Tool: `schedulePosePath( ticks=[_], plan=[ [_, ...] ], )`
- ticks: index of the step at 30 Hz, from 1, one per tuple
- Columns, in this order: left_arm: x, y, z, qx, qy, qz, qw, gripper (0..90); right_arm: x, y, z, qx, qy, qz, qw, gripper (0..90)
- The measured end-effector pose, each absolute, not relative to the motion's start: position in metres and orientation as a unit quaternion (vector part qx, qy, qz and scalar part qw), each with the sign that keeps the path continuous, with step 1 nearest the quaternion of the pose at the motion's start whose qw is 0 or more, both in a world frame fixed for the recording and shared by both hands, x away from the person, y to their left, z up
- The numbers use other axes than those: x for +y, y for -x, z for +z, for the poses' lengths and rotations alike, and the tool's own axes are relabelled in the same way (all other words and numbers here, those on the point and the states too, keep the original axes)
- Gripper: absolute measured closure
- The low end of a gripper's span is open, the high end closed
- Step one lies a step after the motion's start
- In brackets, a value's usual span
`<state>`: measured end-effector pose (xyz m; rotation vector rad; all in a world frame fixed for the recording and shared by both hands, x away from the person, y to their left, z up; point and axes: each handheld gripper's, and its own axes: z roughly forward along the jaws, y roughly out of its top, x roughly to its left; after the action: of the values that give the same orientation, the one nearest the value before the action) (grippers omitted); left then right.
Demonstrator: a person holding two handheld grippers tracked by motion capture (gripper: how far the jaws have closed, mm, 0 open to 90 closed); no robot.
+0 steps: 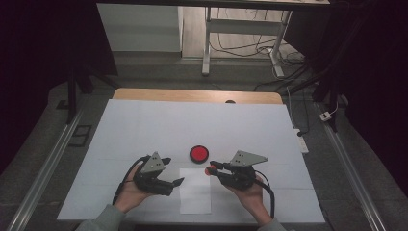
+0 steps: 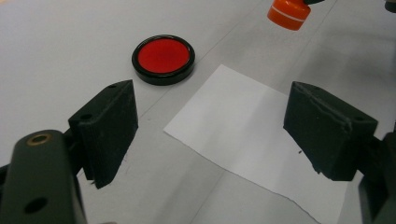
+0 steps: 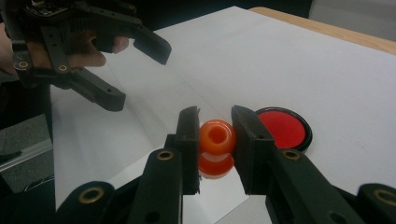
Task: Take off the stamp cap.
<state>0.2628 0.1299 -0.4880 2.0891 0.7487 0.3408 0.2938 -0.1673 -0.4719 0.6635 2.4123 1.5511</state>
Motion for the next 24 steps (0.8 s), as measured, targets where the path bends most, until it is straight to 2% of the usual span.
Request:
schedulePosePath(
  ticks=[24],
  plan=[
    [0.099,-0.268,-0.486,0.270,-0.852,0.128,0.429,18.1,-0.167,-0.294,-0.473,0.816,-0.225,0.524,0.098,72.6]
  ],
)
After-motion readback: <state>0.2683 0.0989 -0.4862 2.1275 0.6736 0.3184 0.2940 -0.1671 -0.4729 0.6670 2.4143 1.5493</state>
